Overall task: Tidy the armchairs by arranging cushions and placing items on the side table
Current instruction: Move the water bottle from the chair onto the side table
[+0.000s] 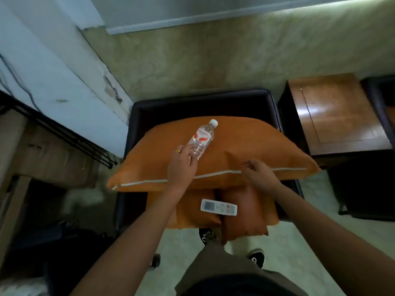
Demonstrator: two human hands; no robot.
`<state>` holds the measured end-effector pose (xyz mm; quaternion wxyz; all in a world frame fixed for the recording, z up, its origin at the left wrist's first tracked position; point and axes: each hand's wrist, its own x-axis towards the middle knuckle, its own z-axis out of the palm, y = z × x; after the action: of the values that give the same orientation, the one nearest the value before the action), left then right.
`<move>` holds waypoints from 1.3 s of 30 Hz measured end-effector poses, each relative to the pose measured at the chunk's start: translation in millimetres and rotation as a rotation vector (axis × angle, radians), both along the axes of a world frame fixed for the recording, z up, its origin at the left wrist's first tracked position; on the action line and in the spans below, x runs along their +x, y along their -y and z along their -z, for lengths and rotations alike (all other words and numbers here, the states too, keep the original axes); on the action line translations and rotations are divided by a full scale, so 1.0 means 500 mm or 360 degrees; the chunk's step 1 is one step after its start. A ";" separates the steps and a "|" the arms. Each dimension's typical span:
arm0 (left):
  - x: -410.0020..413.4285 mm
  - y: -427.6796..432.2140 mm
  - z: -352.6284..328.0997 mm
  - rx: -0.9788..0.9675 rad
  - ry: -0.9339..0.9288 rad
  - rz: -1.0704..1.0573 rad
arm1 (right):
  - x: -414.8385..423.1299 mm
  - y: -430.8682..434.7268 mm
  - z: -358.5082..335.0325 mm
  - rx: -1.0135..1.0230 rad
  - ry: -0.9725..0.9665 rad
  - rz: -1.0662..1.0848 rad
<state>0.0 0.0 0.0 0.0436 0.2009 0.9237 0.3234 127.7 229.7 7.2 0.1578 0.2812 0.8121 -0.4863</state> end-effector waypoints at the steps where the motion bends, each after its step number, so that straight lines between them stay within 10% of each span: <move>1: -0.020 -0.006 0.004 -0.0036 -0.0023 -0.0003 | -0.009 0.001 0.001 0.0016 0.0002 0.0036; 8: -0.099 -0.056 0.053 -0.0510 0.0346 0.0152 | -0.027 0.000 -0.004 0.0041 0.0045 0.0066; 19: -0.051 -0.099 0.057 -0.0827 0.0092 0.0117 | 0.115 -0.066 0.027 -0.0238 -0.0053 0.0202; 30: 0.233 -0.279 0.013 0.0021 0.0418 -0.0529 | 0.398 -0.351 0.037 -0.0293 0.0099 0.0227; 39: 0.454 -0.552 0.016 0.0160 0.0719 -0.0275 | 0.598 -0.567 0.061 -0.0256 0.0138 0.0462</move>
<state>226.8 276.2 -7.8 0.2113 0.0455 0.8870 0.4081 426.5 513.4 -23.2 0.1427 0.4026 0.7138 -0.5549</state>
